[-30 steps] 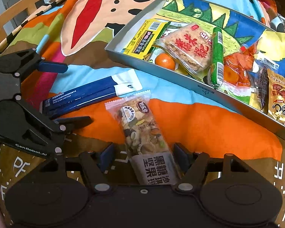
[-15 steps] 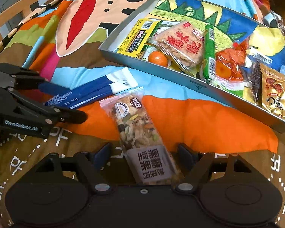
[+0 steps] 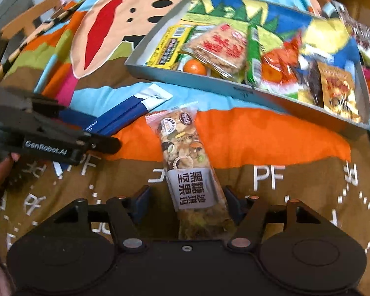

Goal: Organize snacks
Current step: 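Close the left gripper on the blue tube packet while the right gripper holds the nut bar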

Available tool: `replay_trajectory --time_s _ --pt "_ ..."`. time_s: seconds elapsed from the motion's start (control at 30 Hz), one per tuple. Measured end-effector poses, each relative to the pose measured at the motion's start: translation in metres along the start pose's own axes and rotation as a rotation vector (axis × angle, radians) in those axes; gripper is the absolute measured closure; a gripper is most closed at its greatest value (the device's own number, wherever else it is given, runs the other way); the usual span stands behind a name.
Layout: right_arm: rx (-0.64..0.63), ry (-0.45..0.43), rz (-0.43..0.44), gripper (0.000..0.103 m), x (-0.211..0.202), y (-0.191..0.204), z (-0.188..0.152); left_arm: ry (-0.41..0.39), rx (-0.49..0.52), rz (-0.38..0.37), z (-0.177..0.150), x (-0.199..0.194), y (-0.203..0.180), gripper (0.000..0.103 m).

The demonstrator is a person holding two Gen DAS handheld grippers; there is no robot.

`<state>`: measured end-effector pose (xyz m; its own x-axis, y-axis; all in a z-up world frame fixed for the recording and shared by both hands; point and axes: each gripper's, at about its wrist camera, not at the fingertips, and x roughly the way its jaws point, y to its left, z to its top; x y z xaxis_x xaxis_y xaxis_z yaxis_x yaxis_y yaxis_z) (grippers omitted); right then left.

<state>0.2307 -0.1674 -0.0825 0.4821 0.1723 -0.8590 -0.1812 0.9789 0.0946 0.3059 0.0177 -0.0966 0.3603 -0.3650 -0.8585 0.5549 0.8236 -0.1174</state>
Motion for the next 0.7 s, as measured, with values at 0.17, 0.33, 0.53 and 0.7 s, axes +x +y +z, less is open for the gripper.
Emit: replay_trajectory --time_s 0.17,0.33,0.53,0.7 --pt "-0.063 -0.041 -0.044 0.034 0.011 0.007 0.002 -0.022 -0.024 0.025 0.001 0.004 0.003 0.040" --pt "-0.046 -0.050 -0.042 0.045 0.005 0.008 -0.002 -0.005 -0.075 0.043 0.000 0.004 0.004 0.053" --pt "-0.045 -0.053 -0.041 0.059 -0.003 0.011 -0.007 0.038 -0.099 0.041 -0.002 -0.005 -0.007 0.061" --pt "-0.038 -0.061 -0.037 0.056 0.001 0.009 -0.006 0.037 -0.110 0.021 0.001 0.000 -0.006 0.059"
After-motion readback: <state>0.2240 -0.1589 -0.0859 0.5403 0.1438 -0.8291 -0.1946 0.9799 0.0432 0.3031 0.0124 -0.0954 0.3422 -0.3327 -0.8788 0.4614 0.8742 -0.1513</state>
